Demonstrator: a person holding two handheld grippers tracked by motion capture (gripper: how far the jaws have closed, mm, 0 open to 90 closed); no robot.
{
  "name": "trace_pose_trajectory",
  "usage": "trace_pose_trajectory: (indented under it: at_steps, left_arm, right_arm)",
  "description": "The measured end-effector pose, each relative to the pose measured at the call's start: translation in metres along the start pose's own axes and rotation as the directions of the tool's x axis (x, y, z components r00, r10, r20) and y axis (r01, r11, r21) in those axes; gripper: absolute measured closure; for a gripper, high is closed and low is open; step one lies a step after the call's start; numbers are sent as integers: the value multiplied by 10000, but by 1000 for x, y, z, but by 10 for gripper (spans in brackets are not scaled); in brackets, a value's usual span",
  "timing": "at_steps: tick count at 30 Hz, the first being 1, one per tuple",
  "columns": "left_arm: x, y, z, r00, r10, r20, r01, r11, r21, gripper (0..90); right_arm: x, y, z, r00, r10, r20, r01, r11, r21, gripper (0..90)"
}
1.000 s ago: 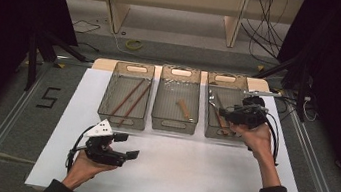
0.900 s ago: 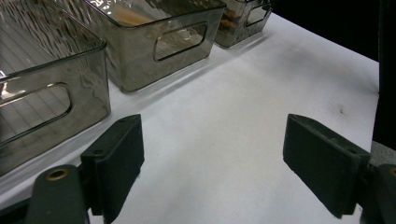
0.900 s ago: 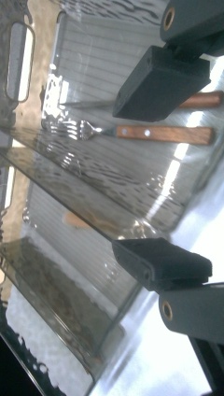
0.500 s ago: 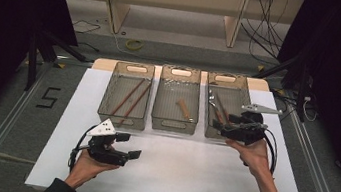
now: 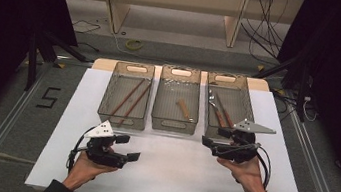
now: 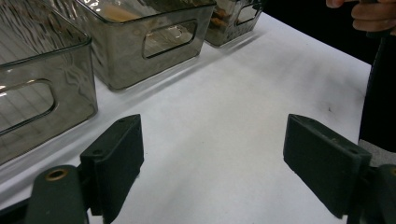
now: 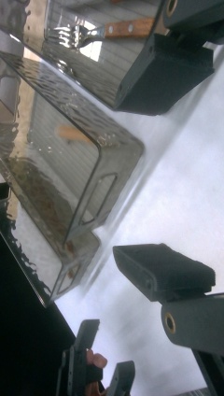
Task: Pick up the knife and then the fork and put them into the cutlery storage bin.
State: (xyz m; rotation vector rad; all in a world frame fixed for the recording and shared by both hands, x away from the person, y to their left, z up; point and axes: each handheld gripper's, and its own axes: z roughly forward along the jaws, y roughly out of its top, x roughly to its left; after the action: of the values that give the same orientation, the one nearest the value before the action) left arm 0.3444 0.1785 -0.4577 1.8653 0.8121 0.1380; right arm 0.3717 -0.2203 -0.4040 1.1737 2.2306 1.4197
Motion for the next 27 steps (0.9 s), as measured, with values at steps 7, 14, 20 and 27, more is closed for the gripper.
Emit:
trace_pose_trajectory:
  at_steps: [7,14,20,27]
  left_arm:
    - [-2,0,1,9999,48,115,-49,9999,92,194]
    - [-3,-2,2,9999,85,149,-87,9998,168,193]
    - [-4,-3,1,9998,72,179,-76,9998,200,192]
    - [-5,-4,0,9996,97,255,-101,9999,139,192]
  right_arm:
    - [7,-12,-3,9997,-203,-147,203,9998,-19,249]
    - [9,-23,-6,9995,-290,-151,286,9992,-265,246]
    - [12,-33,-9,9992,-314,-255,305,9989,-368,242]
    - [14,-42,-16,9989,-397,-267,378,9970,-673,241]
